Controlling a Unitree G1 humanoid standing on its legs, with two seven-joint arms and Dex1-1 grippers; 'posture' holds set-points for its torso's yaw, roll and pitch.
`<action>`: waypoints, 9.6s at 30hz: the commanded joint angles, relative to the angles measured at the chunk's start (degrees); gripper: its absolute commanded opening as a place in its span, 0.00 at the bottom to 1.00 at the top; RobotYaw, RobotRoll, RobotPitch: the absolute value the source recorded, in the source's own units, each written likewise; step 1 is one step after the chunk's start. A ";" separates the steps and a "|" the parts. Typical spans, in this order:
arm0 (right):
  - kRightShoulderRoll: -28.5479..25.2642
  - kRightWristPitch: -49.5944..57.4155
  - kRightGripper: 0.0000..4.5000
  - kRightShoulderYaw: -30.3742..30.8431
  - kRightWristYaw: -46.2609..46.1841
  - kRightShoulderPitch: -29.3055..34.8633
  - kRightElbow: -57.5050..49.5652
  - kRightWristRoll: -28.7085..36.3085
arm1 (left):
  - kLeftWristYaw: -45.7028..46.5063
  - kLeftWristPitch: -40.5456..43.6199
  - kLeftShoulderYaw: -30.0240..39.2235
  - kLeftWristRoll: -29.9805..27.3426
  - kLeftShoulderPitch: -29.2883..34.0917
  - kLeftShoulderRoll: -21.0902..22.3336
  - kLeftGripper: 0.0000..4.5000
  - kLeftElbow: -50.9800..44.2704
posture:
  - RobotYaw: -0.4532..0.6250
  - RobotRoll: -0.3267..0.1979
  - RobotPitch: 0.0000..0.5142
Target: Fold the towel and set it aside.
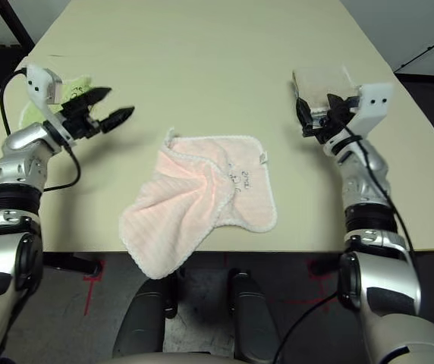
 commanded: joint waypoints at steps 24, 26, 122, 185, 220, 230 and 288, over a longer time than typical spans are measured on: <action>0.39 24.52 0.99 21.05 16.85 -23.52 20.81 -18.13 | -6.86 -3.47 -3.04 2.48 0.63 0.11 1.00 -1.79 | 0.50 0.62 0.38; 1.15 23.57 0.99 21.47 16.94 -23.59 21.25 -19.09 | -6.86 -3.28 -3.09 2.46 0.85 0.03 1.00 -2.14 | 0.50 0.62 0.38; 12.08 -14.56 0.00 8.41 -8.98 -48.44 19.76 -15.71 | 46.61 32.79 0.06 -4.07 -3.15 -26.87 1.00 -33.93 | 0.47 0.62 0.36; 6.33 -13.67 0.00 4.97 -9.73 -44.07 17.23 -12.92 | 28.10 28.02 -5.72 9.20 -10.38 -5.98 1.00 -0.77 | 0.46 0.62 0.40; 3.83 -10.43 0.00 3.57 -8.79 -38.03 14.43 -11.26 | 26.04 31.86 -5.55 10.90 -12.30 -4.34 0.00 -0.18 | 0.45 0.62 0.39; -0.25 17.15 0.00 -7.33 -3.19 -14.64 -3.37 6.25 | 36.68 23.46 1.55 10.58 -27.39 0.74 0.00 5.30 | 0.49 0.62 0.40; -12.93 -5.08 0.00 19.83 42.66 -11.85 7.66 -18.02 | -16.51 -1.33 -22.10 30.78 -24.37 13.34 0.00 17.06 | 0.48 0.62 0.47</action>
